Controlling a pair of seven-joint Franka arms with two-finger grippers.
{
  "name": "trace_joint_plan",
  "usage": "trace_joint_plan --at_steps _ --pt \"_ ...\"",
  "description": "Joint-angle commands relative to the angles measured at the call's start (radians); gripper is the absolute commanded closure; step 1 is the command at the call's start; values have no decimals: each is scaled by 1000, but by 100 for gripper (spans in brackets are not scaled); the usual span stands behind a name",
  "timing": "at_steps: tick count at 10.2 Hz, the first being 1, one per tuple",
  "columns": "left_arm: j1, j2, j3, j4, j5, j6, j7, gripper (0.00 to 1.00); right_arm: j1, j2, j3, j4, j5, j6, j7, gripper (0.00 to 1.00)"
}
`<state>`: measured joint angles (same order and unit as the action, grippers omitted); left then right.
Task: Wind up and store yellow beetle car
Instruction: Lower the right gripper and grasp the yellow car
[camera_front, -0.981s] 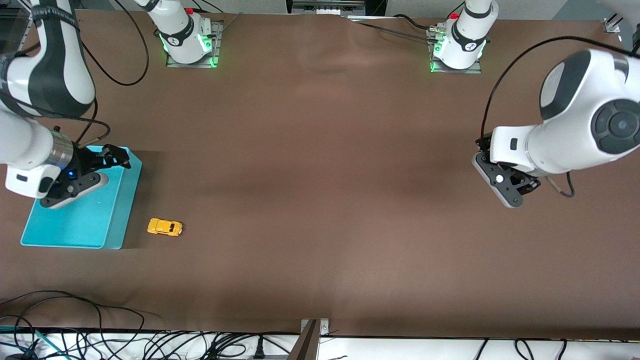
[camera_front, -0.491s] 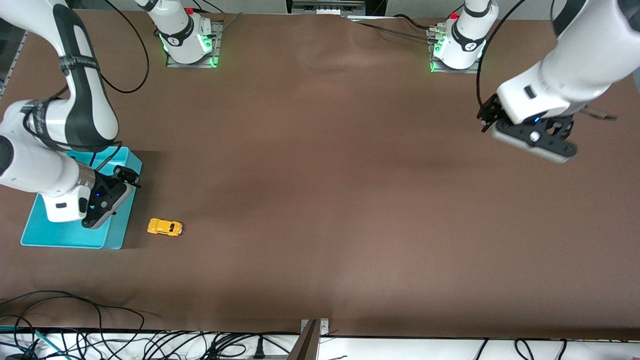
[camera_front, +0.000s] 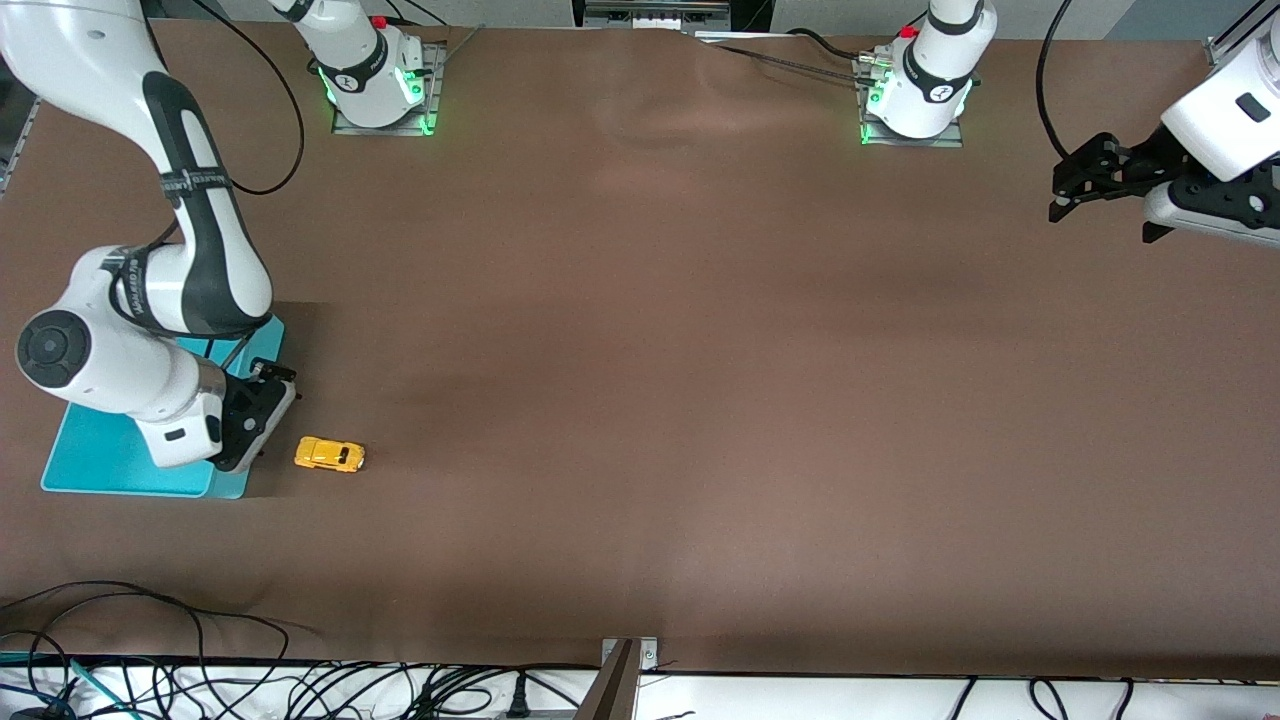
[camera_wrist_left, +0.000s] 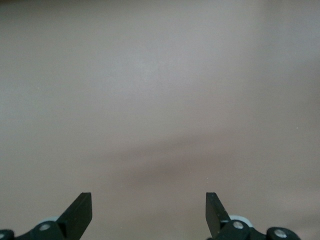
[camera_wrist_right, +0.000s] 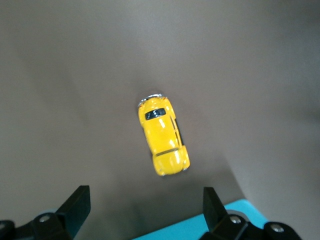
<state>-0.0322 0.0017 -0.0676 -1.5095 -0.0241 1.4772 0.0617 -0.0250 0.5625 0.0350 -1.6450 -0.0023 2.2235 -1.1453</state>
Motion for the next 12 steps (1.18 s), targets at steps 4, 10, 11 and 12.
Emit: trace_joint_plan --at_steps 4,10,11,12 --pt "-14 15 -6 8 -10 -44 -60 0 -6 89 39 8 16 110 -51 0" --pt "4 8 -1 28 -11 -87 -59 0 -19 163 40 10 16 211 -109 0" --pt "5 7 -9 31 -11 -95 -59 0 -21 172 46 13 16 225 -111 0" --pt "5 3 -9 46 -11 -95 -59 0 -21 184 48 13 16 237 -111 0"
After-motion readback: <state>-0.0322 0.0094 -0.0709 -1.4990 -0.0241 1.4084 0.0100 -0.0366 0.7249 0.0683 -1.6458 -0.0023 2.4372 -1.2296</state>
